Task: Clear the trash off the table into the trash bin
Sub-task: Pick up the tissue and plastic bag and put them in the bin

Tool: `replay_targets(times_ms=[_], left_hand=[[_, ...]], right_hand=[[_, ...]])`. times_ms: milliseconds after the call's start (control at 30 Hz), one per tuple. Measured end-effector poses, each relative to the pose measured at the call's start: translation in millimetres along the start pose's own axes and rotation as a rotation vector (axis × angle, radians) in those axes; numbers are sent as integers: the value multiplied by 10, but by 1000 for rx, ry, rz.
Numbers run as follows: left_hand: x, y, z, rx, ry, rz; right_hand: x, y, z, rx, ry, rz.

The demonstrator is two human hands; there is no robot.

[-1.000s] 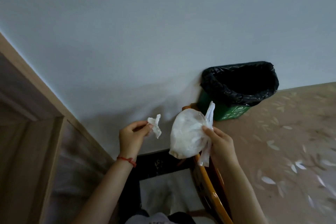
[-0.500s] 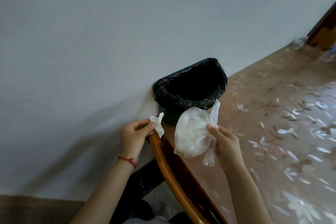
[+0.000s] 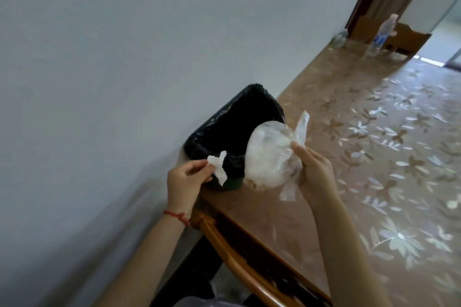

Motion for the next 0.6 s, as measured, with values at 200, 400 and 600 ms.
replay_targets(times_ms=[200,400,600], left_hand=[[-64,-24,192,0,5,-45],[-84,-31,258,7,0,-66],[-68,-73,314,17,-2,-104]], right_hand=[[342,256,357,-85,-91,-95],[551,343,586,-153,-181,-282],[648,354,705,-207,-233,-544]])
Point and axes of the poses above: each hand's wrist, its own z-axis towards the middle knuckle, its own x-axis out of the palm, y = z × x, the point moved 4 cm from there along z, towards the middle knuckle, and after that the axes turned 14 degrees about x, right-handed, at the moved point
